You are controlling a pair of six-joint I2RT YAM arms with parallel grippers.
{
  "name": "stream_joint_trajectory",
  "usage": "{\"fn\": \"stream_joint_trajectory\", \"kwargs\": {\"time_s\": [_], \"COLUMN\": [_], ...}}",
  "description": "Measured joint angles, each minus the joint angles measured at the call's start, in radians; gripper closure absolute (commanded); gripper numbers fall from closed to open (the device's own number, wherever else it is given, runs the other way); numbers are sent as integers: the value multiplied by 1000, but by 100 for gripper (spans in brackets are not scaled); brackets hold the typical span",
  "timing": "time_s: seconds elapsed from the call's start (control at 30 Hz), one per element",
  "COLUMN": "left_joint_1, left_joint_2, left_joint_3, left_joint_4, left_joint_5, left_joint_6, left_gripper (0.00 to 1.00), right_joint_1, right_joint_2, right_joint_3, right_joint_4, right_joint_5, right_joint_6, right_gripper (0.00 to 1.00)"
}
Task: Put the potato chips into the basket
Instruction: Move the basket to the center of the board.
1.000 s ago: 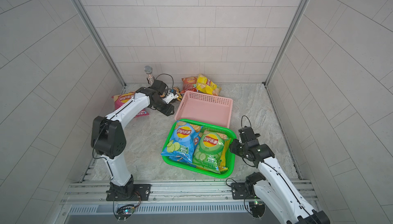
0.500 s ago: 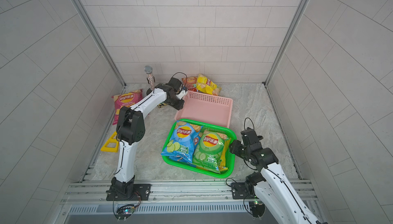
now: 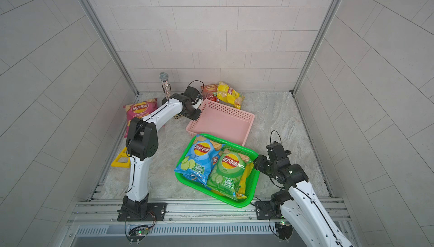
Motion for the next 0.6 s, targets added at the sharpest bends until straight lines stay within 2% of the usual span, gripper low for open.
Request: {"fn": "stream_joint_trajectory", "kwargs": {"time_s": [0.2, 0.5, 0.6], "left_joint_1": [41, 92, 101], "left_joint_2": [-23, -93, -122], "left_joint_3": [-39, -137, -182], "left_joint_4": [2, 8, 26], "left_joint_5": [-4, -7, -8], "left_joint_6": [-9, -5, -5], "left_gripper": [96, 96, 96], "right_joint_1": [0, 0, 0], "right_joint_2": [3, 31, 55], "right_joint_3": [-2, -33, -45], "right_joint_4": [6, 53, 84], "right_joint_5": [-2, -13, -31], "right_joint_6": [5, 5, 10], "right_gripper": [58, 59, 68]}}
